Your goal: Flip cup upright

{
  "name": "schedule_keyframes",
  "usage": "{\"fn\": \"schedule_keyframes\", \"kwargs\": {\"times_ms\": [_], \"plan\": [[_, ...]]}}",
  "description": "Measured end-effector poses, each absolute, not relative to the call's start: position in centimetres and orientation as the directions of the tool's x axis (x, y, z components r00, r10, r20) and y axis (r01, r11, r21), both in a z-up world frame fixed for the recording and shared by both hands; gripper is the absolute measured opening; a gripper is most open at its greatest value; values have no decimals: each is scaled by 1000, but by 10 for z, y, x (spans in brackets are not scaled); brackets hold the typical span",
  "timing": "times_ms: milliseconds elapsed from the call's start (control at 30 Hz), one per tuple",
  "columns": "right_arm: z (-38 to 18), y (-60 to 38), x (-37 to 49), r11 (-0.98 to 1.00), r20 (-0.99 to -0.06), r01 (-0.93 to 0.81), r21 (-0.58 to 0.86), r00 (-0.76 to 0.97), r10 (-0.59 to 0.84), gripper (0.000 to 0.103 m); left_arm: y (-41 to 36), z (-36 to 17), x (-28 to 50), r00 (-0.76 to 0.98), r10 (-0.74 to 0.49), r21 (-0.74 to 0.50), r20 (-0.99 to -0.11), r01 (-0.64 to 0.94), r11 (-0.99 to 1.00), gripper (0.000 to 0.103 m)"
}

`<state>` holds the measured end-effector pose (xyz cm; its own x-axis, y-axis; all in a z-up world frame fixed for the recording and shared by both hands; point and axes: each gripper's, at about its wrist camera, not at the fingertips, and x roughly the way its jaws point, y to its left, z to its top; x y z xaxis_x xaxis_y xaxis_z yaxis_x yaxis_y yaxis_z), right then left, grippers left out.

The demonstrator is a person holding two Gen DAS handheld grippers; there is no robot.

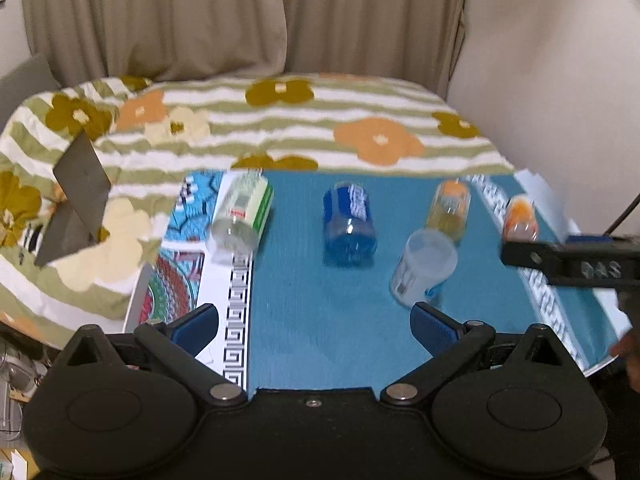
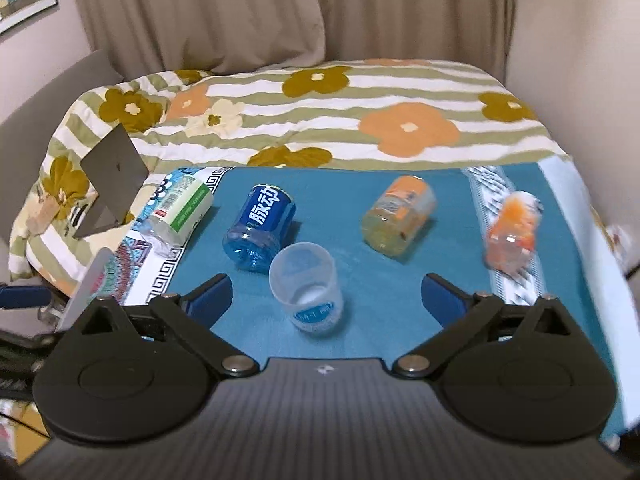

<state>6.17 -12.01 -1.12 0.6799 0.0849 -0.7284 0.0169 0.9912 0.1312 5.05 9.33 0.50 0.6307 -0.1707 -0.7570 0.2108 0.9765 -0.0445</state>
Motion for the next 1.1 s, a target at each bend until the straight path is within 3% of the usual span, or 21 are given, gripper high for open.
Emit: {"fn": "schedule_keyframes", "kwargs": {"times_ms": [333,1100], "plan": [[22,-143,11,998,-759,60,6,650,-35,103,74,17,20,694,-132,7,-708,195,981,103],[12,-148,-17,993,-761,115,-5,644,-78,103,67,14,3,724,-133,25,-677,203,979,103]]}}
